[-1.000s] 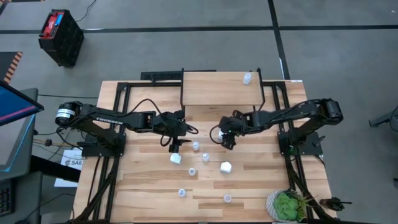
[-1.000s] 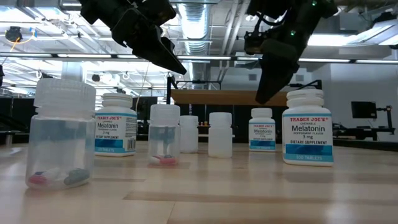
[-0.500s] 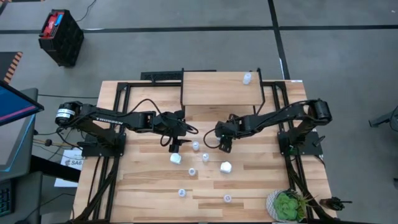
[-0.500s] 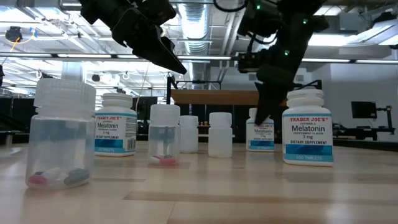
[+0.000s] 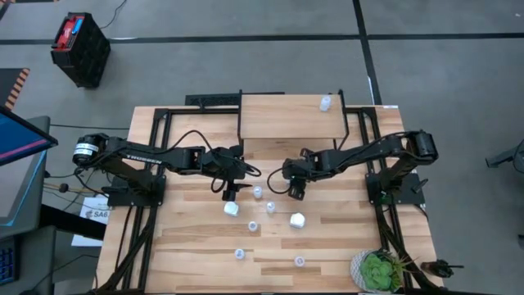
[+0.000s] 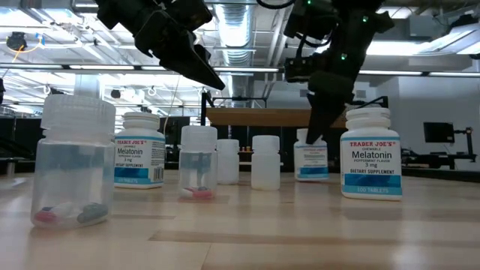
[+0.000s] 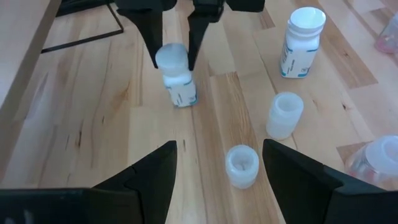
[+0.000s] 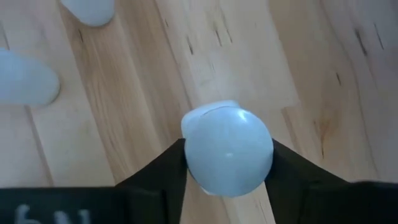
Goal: Pick and place medicine bottles onto shelf by color
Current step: Put the top right white medicine bottle on the shelf
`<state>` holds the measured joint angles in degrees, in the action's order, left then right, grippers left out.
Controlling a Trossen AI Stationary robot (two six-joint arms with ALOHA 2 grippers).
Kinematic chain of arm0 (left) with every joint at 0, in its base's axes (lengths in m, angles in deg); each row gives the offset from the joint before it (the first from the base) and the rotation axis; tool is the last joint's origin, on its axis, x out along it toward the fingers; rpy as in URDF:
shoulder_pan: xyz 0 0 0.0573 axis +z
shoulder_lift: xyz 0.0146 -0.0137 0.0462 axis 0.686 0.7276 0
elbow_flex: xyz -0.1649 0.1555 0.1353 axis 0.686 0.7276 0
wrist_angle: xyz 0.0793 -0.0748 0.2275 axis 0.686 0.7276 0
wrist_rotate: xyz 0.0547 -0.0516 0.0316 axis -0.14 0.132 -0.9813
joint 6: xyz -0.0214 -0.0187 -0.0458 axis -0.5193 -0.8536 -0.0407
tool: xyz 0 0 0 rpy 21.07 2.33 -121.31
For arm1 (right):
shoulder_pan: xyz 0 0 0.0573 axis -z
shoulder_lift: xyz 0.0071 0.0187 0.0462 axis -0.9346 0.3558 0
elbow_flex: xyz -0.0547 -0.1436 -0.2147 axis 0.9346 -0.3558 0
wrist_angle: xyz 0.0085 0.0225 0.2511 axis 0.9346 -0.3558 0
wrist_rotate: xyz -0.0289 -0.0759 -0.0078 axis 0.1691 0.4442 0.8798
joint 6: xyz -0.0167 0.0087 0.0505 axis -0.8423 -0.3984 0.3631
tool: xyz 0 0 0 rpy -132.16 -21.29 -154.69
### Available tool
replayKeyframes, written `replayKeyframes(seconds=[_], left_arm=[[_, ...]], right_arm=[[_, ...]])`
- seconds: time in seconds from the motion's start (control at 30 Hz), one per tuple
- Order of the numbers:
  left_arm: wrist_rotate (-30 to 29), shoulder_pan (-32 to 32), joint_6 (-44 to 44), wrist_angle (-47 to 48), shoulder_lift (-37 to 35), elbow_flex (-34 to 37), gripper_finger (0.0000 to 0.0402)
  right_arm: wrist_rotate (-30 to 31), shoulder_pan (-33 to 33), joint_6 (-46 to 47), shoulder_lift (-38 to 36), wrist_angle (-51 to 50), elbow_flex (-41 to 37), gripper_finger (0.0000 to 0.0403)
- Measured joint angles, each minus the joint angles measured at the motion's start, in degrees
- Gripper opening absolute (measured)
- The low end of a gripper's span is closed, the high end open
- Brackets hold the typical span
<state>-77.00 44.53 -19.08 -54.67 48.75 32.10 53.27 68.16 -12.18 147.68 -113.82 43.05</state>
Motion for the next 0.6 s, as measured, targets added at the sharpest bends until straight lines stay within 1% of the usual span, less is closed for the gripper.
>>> replayKeyframes(seconds=[0.03,0.13,0.27,0.43,0.6], left_arm=[[0.0,-0.01,0.0,0.04,0.0,0.0,0.0226],[-0.02,0.0,0.02,0.0,0.0,0.0,0.0226],[-0.04,-0.02,0.02,0.02,0.0,0.0,0.0226],[-0.07,0.0,0.02,0.0,0.0,0.0,0.0226],[-0.1,0.0,0.01,0.0,0.0,0.0,0.0226]], right_arm=[[-0.12,0.0,0.01,0.02,-0.05,0.0,0.0163],[-1.38,0.0,0.03,0.02,-0.3,0.78,0.016],[-3.03,0.0,-0.61,0.04,-2.31,5.42,0.016],[-3.35,0.37,-4.7,0.04,-12.34,16.47,0.0175],[-2.84,3.17,-10.34,0.04,-20.33,28.38,0.017]])
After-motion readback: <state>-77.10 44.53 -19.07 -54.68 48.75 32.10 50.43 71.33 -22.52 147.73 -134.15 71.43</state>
